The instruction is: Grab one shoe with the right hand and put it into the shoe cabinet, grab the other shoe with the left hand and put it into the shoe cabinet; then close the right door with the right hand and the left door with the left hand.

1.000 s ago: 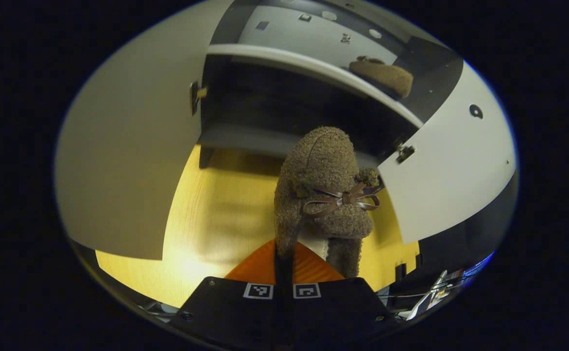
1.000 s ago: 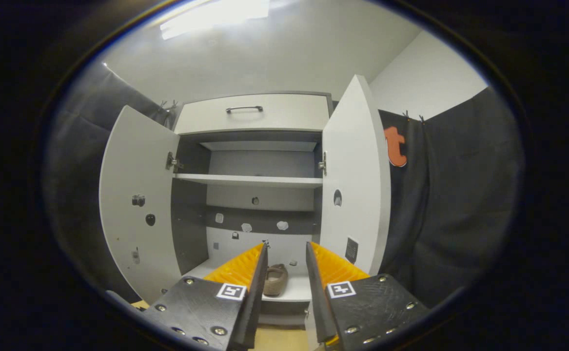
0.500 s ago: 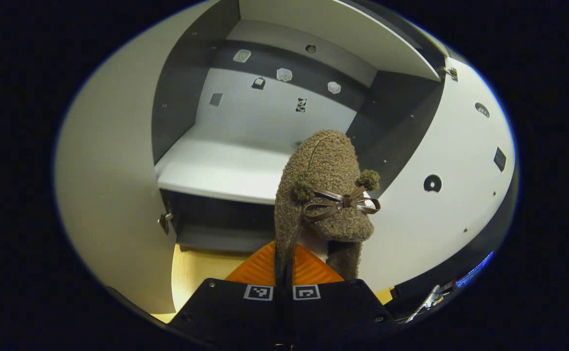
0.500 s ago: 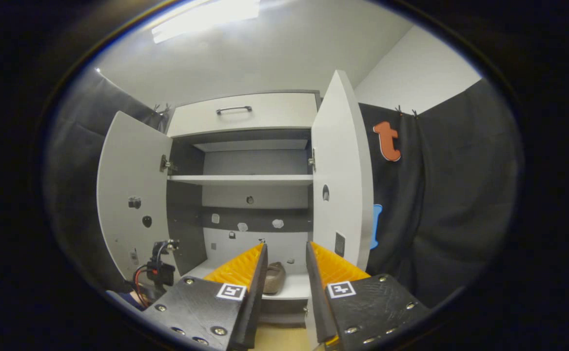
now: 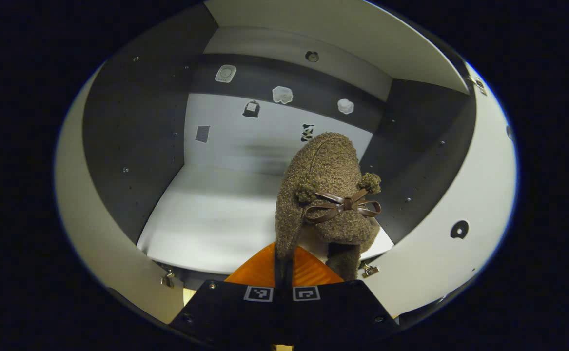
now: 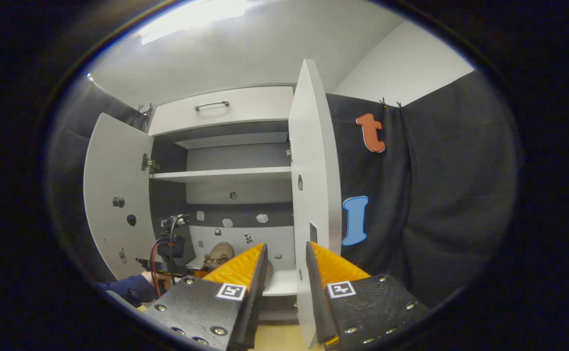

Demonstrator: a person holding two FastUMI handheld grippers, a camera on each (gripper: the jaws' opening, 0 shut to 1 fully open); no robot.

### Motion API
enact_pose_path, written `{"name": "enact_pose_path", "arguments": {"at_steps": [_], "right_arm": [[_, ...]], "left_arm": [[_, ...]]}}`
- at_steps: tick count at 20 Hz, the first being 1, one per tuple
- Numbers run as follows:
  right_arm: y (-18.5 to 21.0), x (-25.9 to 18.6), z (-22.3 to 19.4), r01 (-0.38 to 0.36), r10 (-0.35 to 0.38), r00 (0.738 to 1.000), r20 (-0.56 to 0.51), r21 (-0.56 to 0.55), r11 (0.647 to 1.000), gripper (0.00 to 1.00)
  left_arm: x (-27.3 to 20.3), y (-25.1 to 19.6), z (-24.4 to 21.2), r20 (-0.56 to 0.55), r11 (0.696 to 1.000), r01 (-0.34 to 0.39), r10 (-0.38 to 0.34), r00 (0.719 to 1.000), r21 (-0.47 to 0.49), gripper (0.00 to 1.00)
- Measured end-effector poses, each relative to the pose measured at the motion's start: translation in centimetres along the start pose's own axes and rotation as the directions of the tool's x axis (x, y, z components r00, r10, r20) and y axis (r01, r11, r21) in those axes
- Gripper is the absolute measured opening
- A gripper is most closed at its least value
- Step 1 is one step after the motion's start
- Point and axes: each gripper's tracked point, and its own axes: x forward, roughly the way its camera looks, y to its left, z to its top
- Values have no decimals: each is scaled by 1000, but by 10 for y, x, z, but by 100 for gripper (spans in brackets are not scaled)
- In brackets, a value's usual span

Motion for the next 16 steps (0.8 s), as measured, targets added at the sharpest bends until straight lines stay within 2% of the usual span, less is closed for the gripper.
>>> {"name": "enact_pose_path", "arguments": {"at_steps": [5, 10, 11, 12, 16], "right_arm": [[0, -8, -7, -24, 24, 1000, 3, -14, 1000, 43], [-5, -9, -8, -11, 11, 1000, 12, -32, 999, 43], [-6, -10, -8, -8, 8, 1000, 13, -33, 999, 46], [-8, -10, -8, -6, 6, 1000, 15, -32, 999, 43], [-10, -13, -4, -11, 11, 999, 30, -5, 1000, 43]], "left_arm": [[43, 22, 8, -50, 996, -74, 71, 996, -54, 0], [56, 30, 8, -80, 990, -127, 123, 989, -57, 0], [56, 31, 7, -85, 989, -135, 131, 988, -53, 0], [57, 33, 8, -81, 989, -145, 142, 987, -40, 1], [58, 38, 6, -96, 984, -176, 177, 980, 13, 2]]}}
